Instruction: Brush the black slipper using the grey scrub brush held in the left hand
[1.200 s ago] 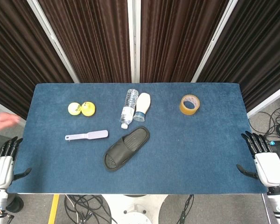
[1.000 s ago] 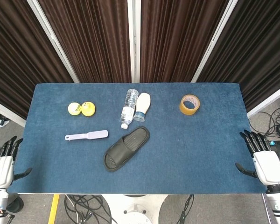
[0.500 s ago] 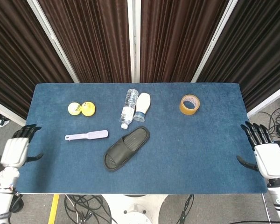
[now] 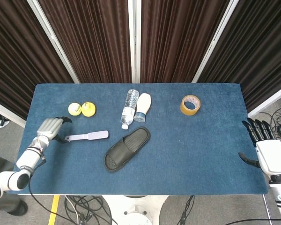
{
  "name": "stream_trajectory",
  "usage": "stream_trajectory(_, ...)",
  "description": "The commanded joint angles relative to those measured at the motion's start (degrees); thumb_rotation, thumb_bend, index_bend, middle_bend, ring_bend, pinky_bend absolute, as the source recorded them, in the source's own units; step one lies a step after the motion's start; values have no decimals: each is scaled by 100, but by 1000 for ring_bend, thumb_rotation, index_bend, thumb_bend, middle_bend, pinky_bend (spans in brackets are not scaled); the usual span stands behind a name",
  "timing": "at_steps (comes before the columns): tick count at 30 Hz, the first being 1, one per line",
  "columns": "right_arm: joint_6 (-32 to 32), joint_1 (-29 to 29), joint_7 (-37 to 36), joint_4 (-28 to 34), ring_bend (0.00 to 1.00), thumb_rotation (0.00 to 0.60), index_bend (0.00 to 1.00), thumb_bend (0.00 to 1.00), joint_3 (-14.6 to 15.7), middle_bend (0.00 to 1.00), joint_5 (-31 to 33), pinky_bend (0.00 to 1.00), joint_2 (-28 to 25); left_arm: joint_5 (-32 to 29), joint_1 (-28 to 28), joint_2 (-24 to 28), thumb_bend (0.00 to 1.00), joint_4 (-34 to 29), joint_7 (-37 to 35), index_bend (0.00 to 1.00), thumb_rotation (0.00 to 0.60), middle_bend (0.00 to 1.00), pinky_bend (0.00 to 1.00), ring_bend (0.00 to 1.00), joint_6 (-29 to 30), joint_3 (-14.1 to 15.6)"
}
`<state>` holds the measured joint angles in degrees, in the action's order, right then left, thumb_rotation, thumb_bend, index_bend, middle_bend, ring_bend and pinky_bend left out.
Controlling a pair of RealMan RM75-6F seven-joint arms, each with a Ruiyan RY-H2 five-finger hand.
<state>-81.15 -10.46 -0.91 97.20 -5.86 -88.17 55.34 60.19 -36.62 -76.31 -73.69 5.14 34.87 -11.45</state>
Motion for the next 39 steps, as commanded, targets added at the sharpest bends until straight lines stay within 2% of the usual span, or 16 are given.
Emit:
stream_trajectory(1,14,-3,-38,-45,0,600,0,92,3,36,29,0,27,-628,-343,-237,140,122,417,363,600,415,415,347,-283,126)
stream_trajectory(5,31,6,-121,-132,0,600,0,92,14,36,78,0,55,-1106,-519,-312,143,54,709,405,600,472,485,408,-300,305)
stream_trajectory(13,53,10,-214,-223,0,600,0,92,44,36,98,0,97,-1753,-795,-477,152,-126,1058,437,600,508,493,435,-155,596)
stream_trajectory(23,31,52,-266,-267,0,600,0,93,75,36,128,0,88,-2095,-988,-648,189,-129,1170,570,600,645,596,565,-13,759)
stream_trajectory(39,92,56,-321,-337,0,600,0,92,118,36,159,0,137,-2617,-1293,-646,248,-409,1453,625,600,702,735,634,37,1131)
